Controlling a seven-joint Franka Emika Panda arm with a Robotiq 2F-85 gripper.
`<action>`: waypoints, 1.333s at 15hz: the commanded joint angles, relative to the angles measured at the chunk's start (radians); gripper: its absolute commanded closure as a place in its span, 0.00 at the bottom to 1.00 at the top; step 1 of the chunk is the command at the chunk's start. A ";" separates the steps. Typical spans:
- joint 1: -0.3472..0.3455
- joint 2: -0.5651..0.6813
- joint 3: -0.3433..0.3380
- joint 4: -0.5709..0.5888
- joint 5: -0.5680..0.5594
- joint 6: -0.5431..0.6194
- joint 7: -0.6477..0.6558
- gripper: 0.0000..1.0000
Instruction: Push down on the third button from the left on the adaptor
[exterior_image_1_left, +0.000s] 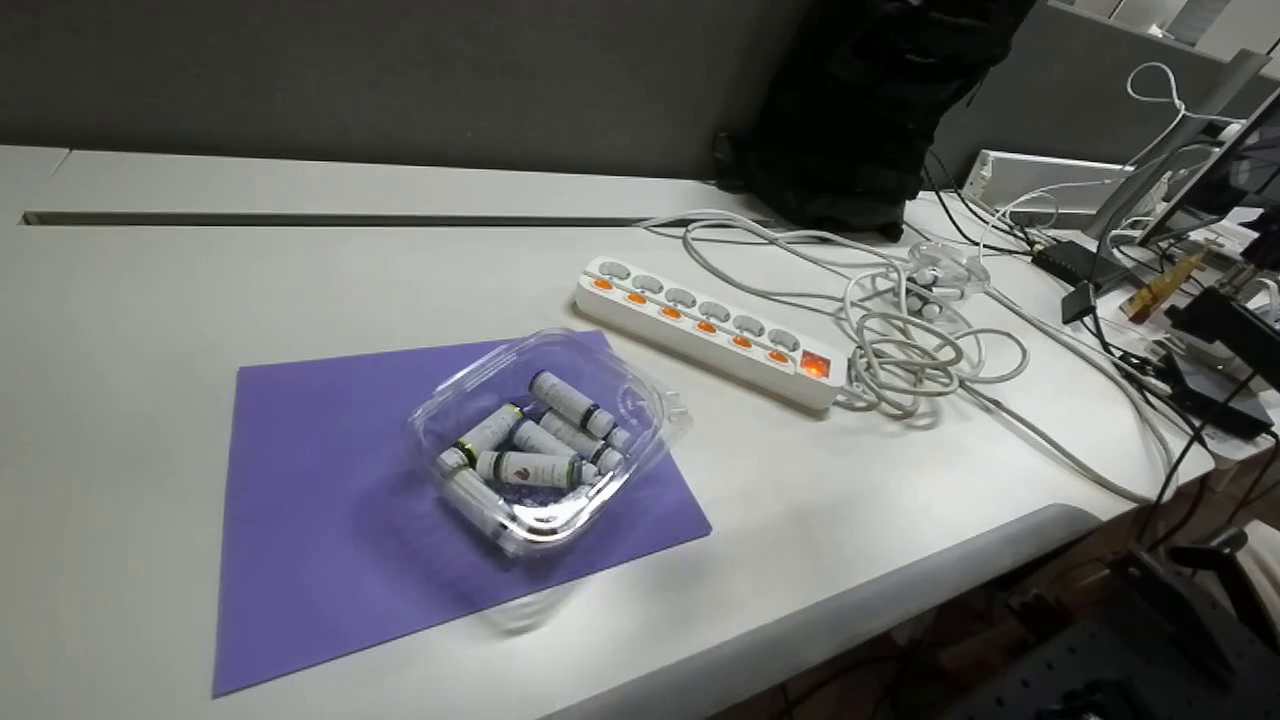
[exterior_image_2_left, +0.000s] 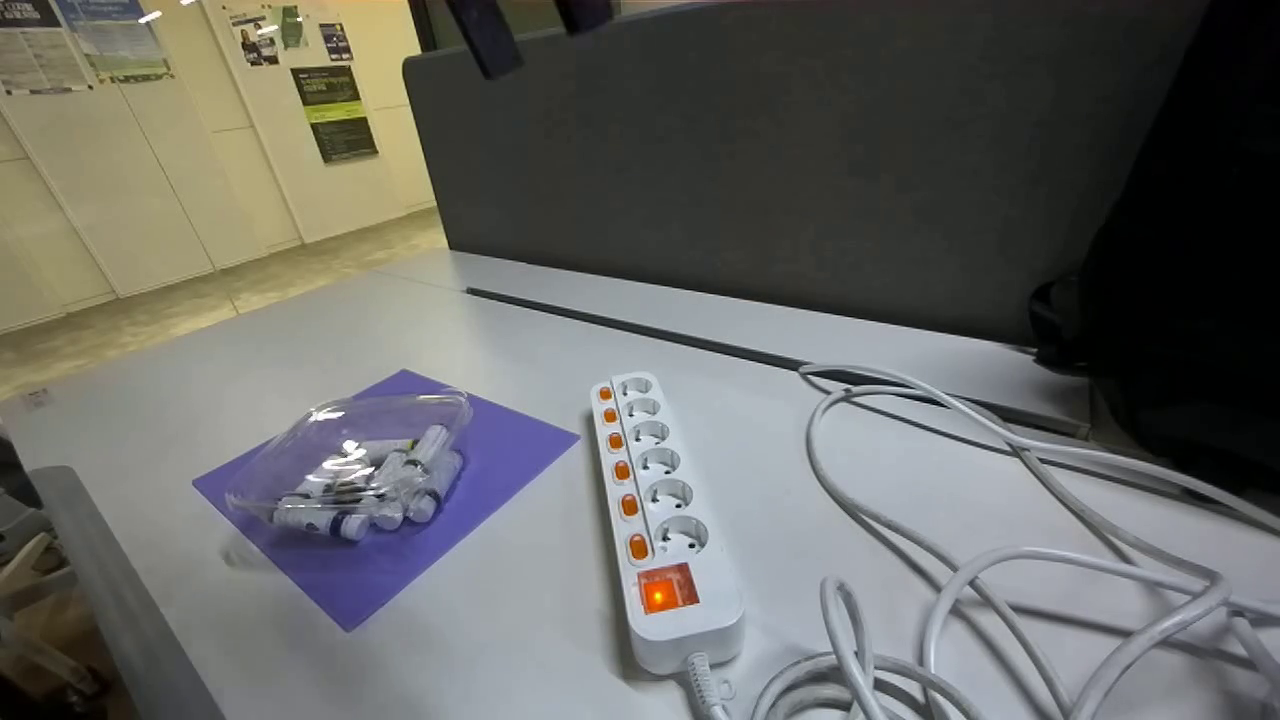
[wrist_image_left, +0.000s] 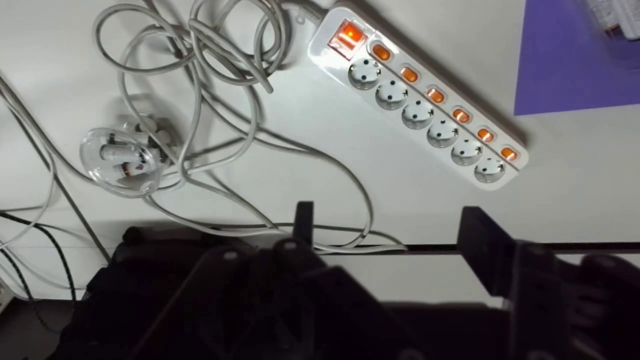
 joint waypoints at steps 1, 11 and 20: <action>0.018 0.157 0.034 0.095 -0.016 0.019 0.082 0.55; 0.085 0.452 -0.001 0.281 0.062 -0.014 0.045 1.00; 0.112 0.465 -0.010 0.235 0.047 0.045 0.039 1.00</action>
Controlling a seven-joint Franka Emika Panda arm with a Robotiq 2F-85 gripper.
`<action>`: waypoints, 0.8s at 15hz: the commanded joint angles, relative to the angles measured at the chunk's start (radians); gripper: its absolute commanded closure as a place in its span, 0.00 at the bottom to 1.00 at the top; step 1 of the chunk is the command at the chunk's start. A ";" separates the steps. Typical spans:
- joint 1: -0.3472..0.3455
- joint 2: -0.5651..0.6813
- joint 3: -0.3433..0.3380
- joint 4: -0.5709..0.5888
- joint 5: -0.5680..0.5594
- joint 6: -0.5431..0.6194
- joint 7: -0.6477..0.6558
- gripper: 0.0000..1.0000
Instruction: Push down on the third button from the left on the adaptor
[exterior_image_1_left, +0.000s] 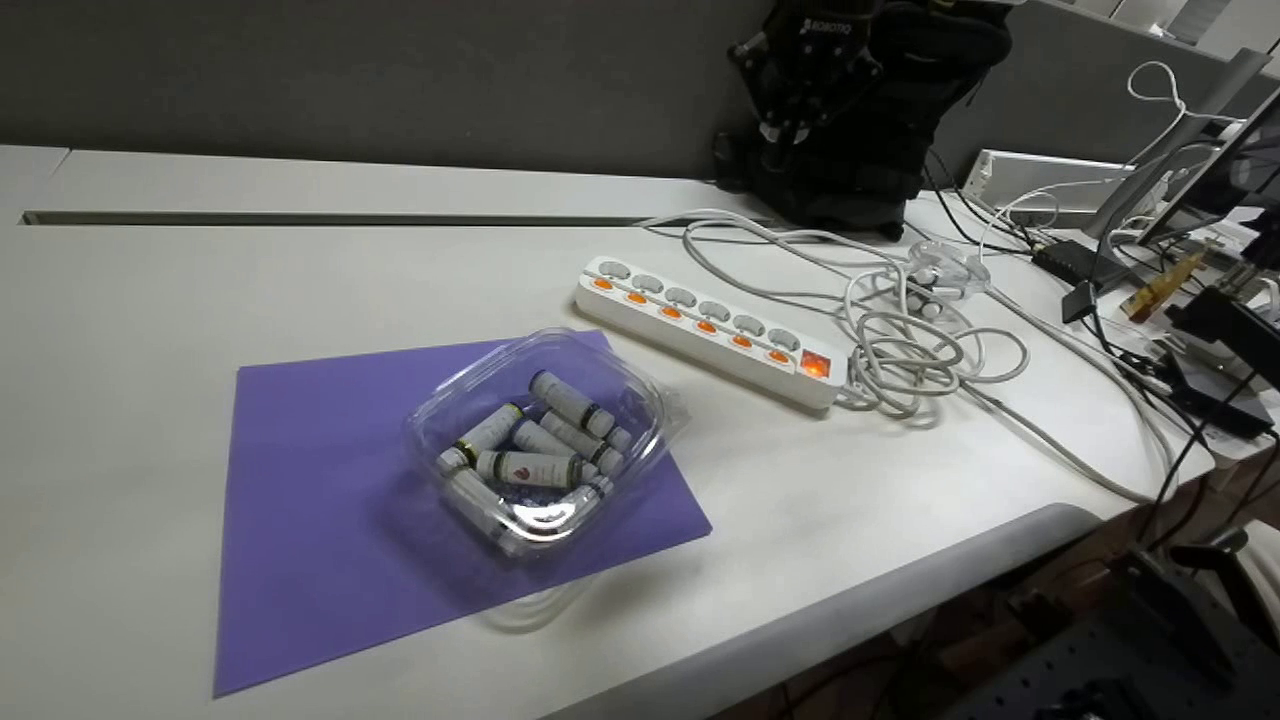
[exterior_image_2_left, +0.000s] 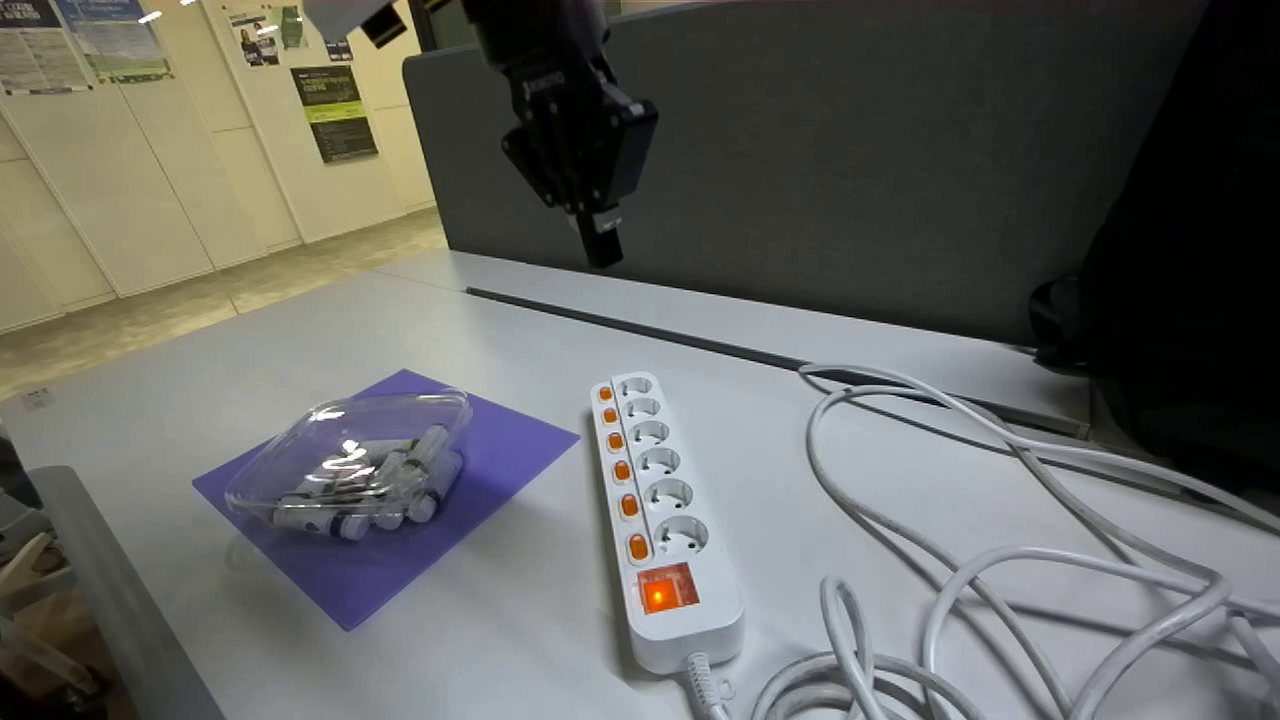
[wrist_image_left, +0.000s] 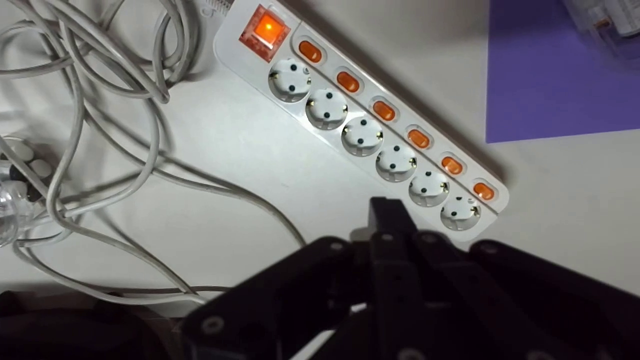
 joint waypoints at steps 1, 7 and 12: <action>0.036 0.021 -0.012 -0.016 0.000 0.032 -0.008 1.00; 0.068 0.124 -0.022 0.008 0.004 0.103 0.020 1.00; 0.077 0.210 -0.045 0.032 0.024 0.184 0.029 1.00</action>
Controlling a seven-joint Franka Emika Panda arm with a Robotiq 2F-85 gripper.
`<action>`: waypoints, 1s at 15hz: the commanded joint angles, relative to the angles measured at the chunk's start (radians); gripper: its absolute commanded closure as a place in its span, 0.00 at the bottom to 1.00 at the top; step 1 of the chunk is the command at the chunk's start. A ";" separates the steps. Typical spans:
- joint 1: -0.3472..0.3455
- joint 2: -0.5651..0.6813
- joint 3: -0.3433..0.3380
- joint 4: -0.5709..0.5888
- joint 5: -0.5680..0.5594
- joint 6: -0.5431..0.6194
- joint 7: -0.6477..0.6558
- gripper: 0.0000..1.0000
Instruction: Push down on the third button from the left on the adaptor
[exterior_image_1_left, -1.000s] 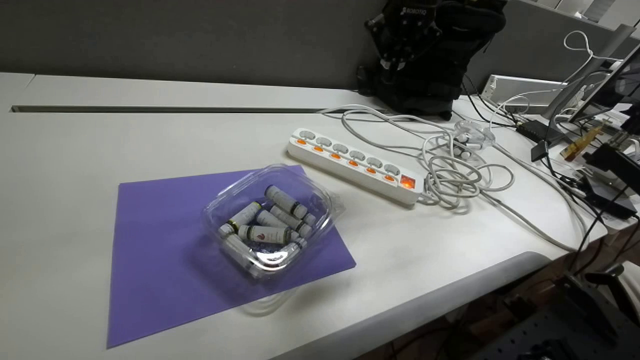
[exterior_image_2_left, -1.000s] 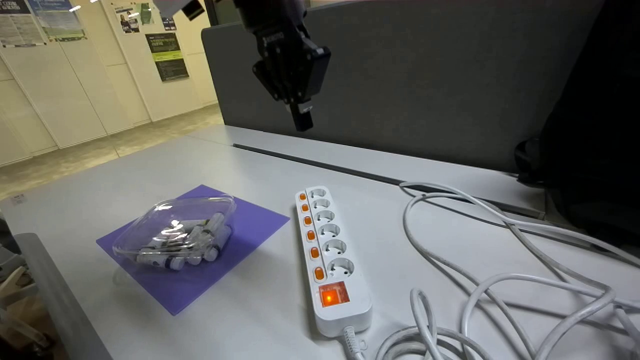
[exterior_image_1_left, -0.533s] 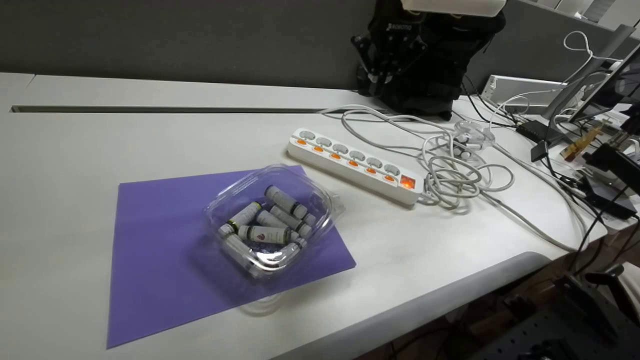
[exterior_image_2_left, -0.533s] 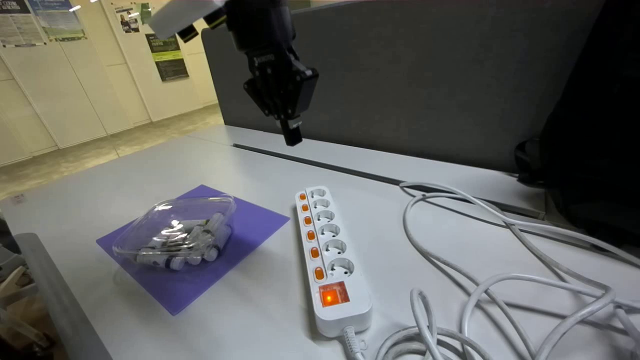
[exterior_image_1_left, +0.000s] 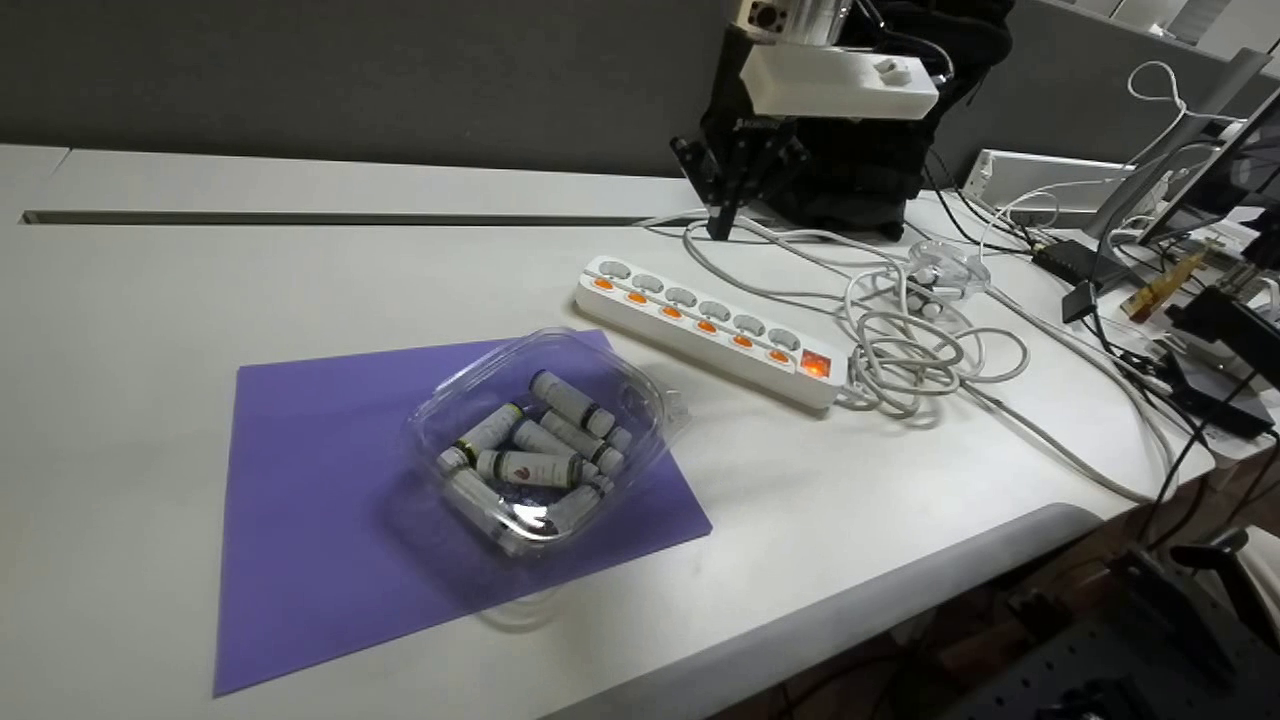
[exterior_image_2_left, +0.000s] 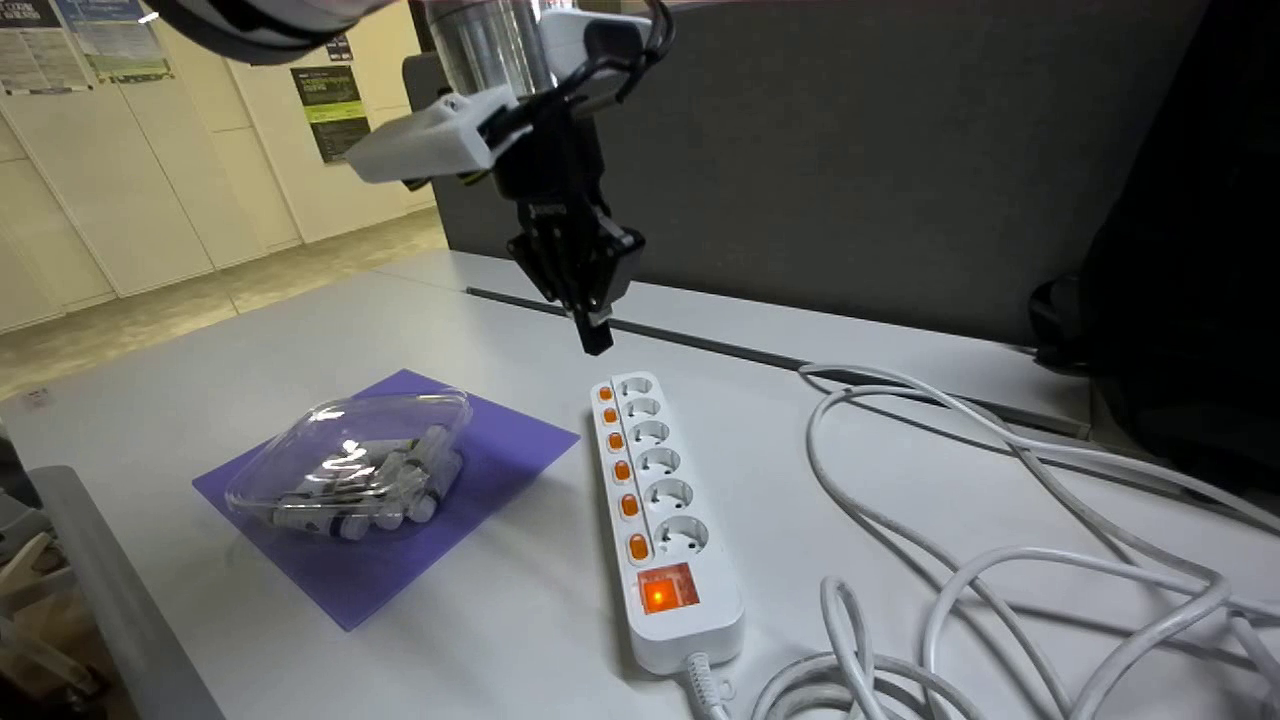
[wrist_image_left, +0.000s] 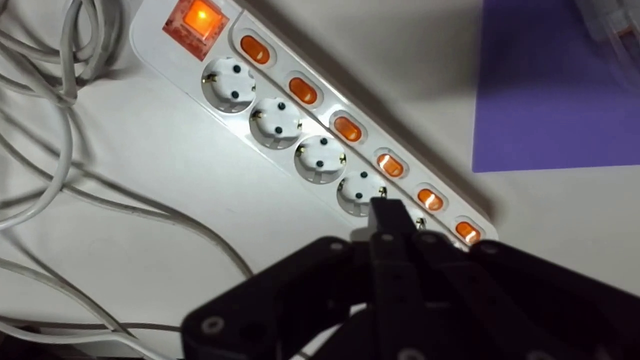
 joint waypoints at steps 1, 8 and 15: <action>0.021 0.062 -0.028 0.043 0.023 0.033 0.026 1.00; 0.012 0.156 -0.003 0.101 0.126 0.025 -0.037 1.00; 0.027 0.215 -0.002 0.158 0.171 0.025 -0.031 1.00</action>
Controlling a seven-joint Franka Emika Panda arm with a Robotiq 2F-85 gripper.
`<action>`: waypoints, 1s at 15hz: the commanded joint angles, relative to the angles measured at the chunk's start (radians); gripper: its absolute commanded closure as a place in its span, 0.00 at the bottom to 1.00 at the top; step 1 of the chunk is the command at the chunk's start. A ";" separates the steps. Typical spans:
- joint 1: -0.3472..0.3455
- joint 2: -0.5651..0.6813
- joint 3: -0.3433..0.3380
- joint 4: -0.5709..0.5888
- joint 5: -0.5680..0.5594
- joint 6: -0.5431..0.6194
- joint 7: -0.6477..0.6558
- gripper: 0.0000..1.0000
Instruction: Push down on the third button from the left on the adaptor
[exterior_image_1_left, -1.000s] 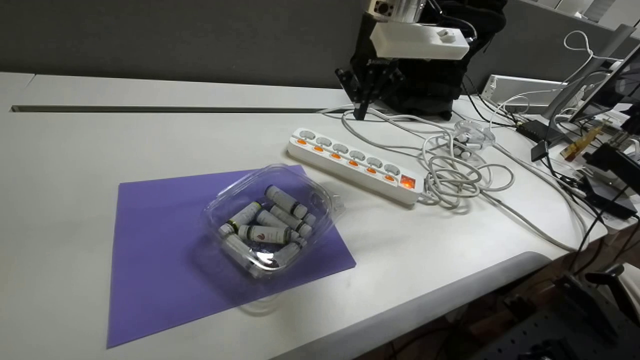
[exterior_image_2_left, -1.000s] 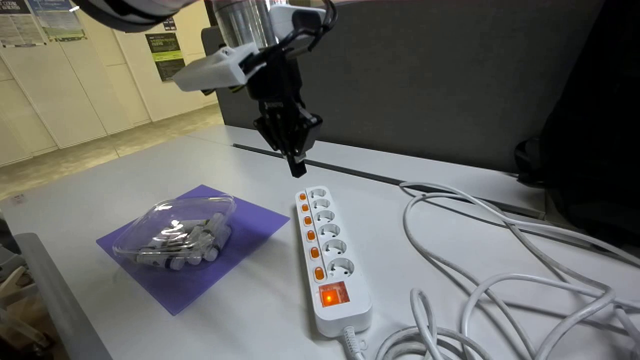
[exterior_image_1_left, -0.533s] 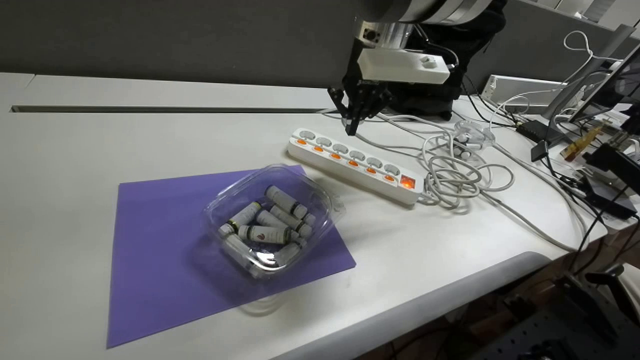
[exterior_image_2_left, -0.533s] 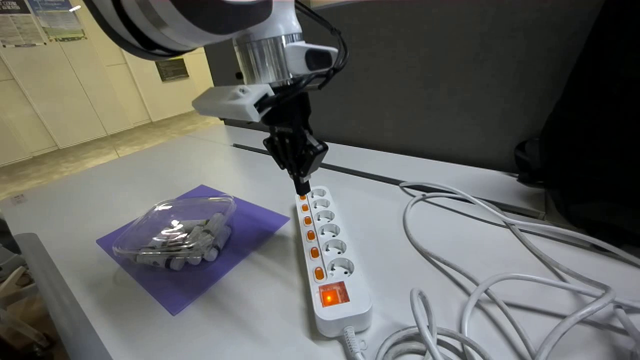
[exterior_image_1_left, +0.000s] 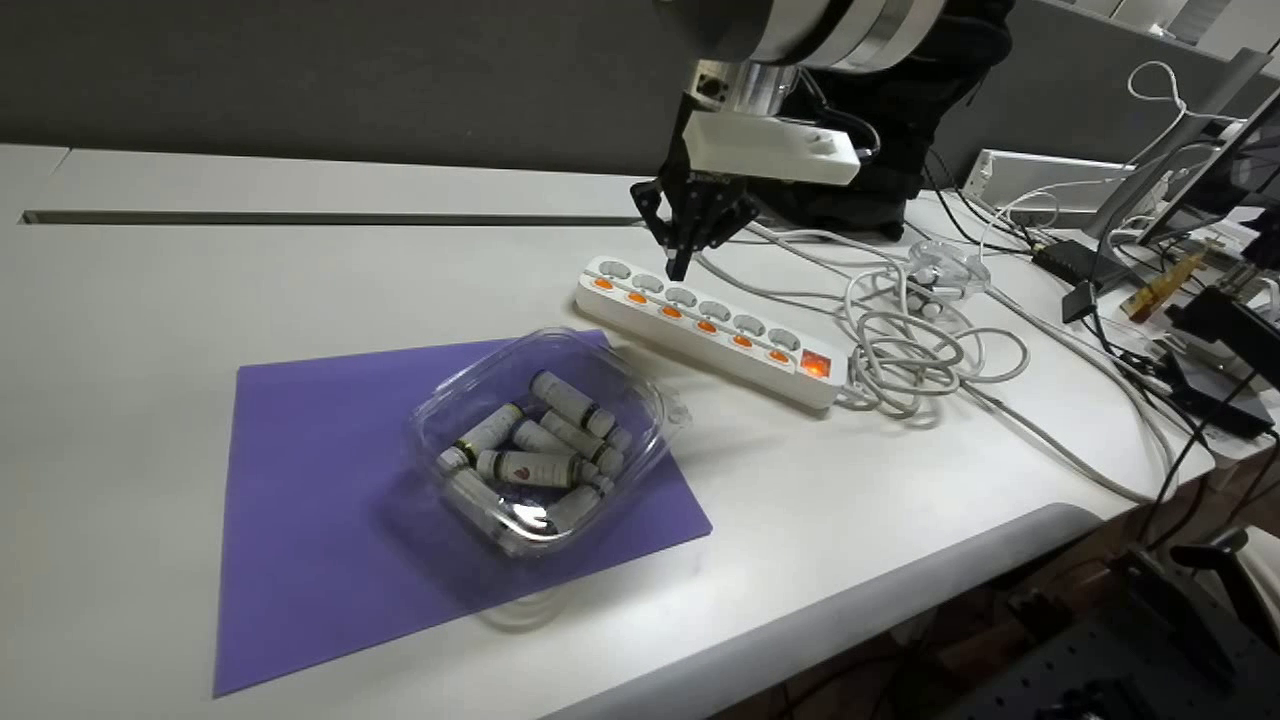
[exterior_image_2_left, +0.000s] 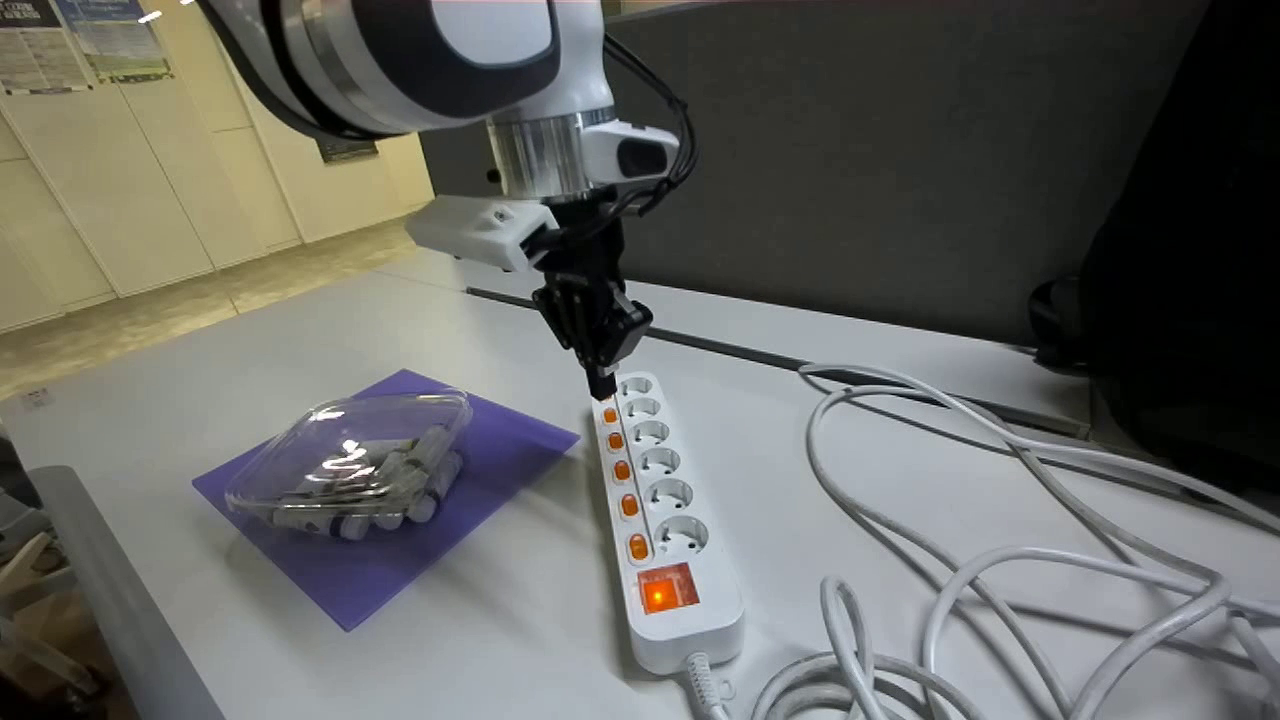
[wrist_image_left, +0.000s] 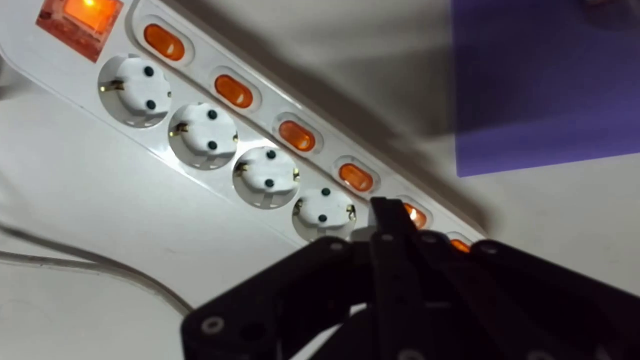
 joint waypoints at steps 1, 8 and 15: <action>0.008 0.042 -0.001 0.058 0.030 -0.016 0.001 1.00; 0.006 0.091 -0.001 0.102 0.056 -0.038 -0.004 1.00; 0.006 0.092 -0.016 0.091 0.048 -0.053 0.001 1.00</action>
